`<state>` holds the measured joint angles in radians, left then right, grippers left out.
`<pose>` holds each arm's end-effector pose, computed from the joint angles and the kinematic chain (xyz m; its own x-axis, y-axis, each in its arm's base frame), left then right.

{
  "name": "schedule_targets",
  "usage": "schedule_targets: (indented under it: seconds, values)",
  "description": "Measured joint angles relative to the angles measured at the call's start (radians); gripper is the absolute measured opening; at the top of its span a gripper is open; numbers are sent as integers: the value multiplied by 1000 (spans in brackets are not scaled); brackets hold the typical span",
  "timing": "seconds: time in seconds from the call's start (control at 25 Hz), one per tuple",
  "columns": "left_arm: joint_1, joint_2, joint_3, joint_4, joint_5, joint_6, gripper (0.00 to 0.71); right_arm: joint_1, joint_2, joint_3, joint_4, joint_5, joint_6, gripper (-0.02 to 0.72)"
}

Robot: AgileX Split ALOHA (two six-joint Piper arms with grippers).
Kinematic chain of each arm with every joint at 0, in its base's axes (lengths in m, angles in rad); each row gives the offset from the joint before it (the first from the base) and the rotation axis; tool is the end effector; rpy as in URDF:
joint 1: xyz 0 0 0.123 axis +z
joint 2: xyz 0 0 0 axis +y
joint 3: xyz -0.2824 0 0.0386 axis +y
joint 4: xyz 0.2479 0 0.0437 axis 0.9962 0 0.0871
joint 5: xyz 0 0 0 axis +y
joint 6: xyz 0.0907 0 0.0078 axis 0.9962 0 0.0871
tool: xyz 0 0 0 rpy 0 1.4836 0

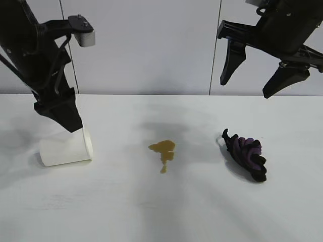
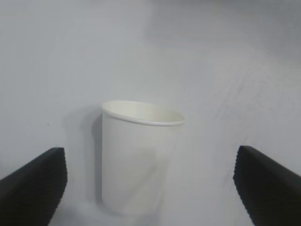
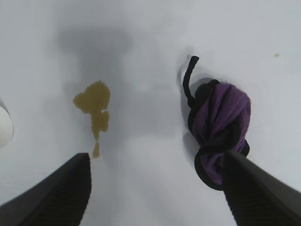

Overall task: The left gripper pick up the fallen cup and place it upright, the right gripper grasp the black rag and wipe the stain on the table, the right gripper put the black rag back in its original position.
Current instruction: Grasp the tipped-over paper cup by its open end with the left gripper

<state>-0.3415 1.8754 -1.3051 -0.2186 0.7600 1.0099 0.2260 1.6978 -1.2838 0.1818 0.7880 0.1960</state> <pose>0.3569 -0.1413 0.1989 -0.3021 0.8959 -0.3257 0.9170 0.3664 0.1575 0.3472 0.0918 0.2577 -0.9146 0.1146 -0.3878 0.0146 0.9677 0.2516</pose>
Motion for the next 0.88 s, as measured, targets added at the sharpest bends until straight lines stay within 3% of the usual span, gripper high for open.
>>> schedule_targets:
  seconds: [0.88]
  values:
    - [-2, 166, -3, 26, -92, 42, 694, 0, 0, 0, -2, 4, -3, 535]
